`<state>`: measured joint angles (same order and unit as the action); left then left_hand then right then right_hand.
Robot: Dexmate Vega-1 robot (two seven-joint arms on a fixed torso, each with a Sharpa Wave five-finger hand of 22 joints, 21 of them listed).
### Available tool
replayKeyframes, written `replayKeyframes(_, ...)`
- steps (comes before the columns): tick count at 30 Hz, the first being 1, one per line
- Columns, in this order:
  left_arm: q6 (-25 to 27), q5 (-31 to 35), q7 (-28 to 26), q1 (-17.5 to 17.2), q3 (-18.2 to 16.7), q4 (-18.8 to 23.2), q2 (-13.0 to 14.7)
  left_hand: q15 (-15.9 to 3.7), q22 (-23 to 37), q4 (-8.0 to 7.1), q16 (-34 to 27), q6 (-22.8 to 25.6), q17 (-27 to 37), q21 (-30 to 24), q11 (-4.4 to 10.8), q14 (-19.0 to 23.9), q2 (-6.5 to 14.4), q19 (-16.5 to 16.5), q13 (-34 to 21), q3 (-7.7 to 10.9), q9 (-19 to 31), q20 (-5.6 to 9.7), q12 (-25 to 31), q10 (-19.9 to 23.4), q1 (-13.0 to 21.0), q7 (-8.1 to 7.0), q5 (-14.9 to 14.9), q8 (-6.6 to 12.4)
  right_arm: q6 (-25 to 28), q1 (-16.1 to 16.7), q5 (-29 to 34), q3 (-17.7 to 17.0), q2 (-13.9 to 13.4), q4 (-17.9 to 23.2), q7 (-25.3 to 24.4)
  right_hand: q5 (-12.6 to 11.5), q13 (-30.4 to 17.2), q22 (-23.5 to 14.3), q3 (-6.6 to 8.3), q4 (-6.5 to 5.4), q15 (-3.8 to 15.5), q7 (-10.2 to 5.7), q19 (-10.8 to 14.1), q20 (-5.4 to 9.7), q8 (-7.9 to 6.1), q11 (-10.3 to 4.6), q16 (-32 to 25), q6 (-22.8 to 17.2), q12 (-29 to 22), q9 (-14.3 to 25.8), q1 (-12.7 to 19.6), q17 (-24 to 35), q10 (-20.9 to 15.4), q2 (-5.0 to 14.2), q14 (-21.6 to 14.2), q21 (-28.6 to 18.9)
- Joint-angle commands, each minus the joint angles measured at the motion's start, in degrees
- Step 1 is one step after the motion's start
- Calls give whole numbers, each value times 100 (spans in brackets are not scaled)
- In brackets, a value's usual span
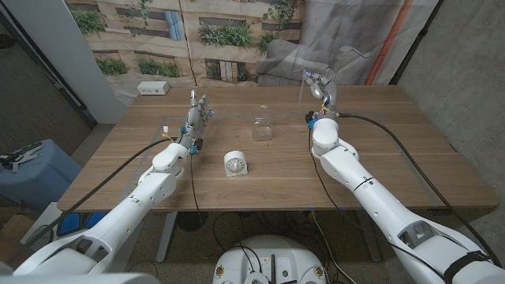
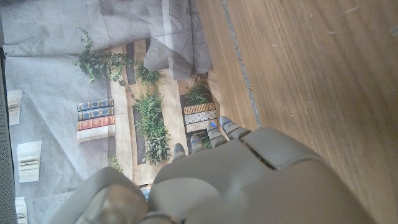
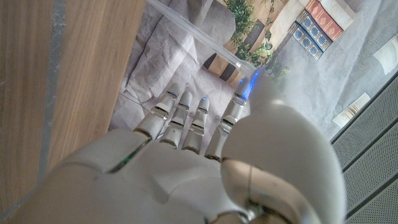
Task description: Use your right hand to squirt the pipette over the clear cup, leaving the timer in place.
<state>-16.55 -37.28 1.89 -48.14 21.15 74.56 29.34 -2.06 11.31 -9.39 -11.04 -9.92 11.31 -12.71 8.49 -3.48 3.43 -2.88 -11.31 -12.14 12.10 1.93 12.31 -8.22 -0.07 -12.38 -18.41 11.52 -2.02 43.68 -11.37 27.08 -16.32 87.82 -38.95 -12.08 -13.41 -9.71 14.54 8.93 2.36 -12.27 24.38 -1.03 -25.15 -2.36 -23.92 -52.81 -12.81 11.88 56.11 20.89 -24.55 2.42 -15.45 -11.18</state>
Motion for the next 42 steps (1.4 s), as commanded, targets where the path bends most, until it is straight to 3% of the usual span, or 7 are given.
replayKeyframes(1,-2,-6,8,4,2,-6,1,-651,14,-2,-35,-31,9,-33,8,-41,257,-28,-32,-25,13,523,27,-11,-7,-32,-30,33,-320,-63,80,48,55,-444,7,-36,-12,-25,2,24,278,-47,-5,18,7,-11,-1,-26,2,5,48,20,21,40,1,-18)
replayKeyframes(15,-1,6,-38,-2,-1,4,-8,-652,14,-2,-35,-29,9,-33,10,-40,256,-28,-32,-26,13,523,27,-9,-8,-33,-30,34,-701,-174,185,130,192,-972,-29,-34,-14,-25,3,25,299,-46,-3,58,16,-13,-1,-26,-9,5,60,27,10,45,3,-19)
replayKeyframes(26,0,-6,7,4,2,-4,1,-654,14,-2,-33,-28,9,-33,13,-46,256,-29,-32,-26,13,527,25,-14,-8,-32,-31,35,-639,-153,157,118,252,-980,-117,-36,-16,-25,8,19,337,-44,12,71,7,-19,-11,-65,-14,6,69,37,8,68,-13,-26)
replayKeyframes(42,-1,-6,8,4,2,-5,1,-649,14,-3,-33,-31,9,-32,8,-46,256,-31,-32,-26,13,522,26,-13,-9,-32,-31,33,-533,-107,78,107,306,-988,-203,-42,-21,-25,18,23,414,-12,65,109,-120,-44,-57,-362,-88,37,114,58,-159,113,-107,-42)
